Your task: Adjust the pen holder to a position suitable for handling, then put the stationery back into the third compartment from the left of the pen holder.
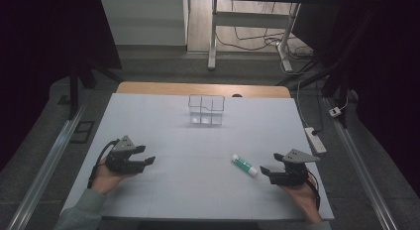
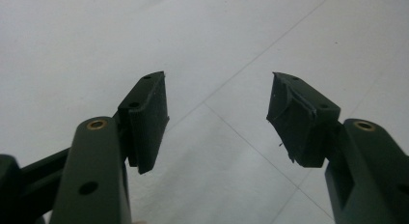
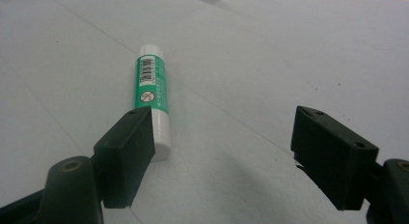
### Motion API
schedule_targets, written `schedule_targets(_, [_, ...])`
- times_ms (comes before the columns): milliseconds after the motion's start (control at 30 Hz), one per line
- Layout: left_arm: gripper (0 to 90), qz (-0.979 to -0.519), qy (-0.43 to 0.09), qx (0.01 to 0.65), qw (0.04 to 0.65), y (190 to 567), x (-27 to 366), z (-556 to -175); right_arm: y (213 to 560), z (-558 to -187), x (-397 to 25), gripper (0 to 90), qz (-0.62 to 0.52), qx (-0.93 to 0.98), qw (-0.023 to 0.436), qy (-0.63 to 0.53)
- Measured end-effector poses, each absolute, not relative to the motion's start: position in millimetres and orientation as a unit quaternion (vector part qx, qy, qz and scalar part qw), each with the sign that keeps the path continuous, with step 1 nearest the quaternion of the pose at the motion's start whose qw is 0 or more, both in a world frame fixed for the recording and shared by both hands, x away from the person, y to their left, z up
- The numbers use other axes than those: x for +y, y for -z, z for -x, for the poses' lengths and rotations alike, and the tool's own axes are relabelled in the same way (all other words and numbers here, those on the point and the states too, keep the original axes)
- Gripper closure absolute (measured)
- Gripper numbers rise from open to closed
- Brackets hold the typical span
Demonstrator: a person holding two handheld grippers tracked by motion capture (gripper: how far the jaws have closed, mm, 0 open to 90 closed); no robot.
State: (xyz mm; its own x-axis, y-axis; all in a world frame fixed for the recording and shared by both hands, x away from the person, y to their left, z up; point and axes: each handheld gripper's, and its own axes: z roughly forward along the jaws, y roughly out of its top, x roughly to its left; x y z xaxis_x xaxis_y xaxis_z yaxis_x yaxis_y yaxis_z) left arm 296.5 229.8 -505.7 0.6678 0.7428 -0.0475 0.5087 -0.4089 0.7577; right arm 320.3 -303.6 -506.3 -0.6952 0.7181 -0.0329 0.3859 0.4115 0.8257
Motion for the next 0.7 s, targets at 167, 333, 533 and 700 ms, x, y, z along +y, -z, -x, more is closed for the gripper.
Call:
schedule_targets(167, [37.6,-0.825,-0.146,0.379,0.393,507,230,-296,506,-320,-304,23.4,-0.337,0.817,0.199,-0.423])
schedule_targets(333, [36.4,-0.829,-0.149,0.377,0.385,509,228,-297,505,-320,-304,23.9,-0.338,0.816,0.201,-0.424])
schedule_targets(533, [36.1,-0.829,-0.150,0.377,0.385,509,228,-296,499,-320,-301,25.5,-0.339,0.819,0.200,-0.418])
schedule_targets(700, [35.7,-0.828,-0.149,0.380,0.385,510,228,-295,490,-322,-294,27.4,-0.342,0.820,0.202,-0.413])
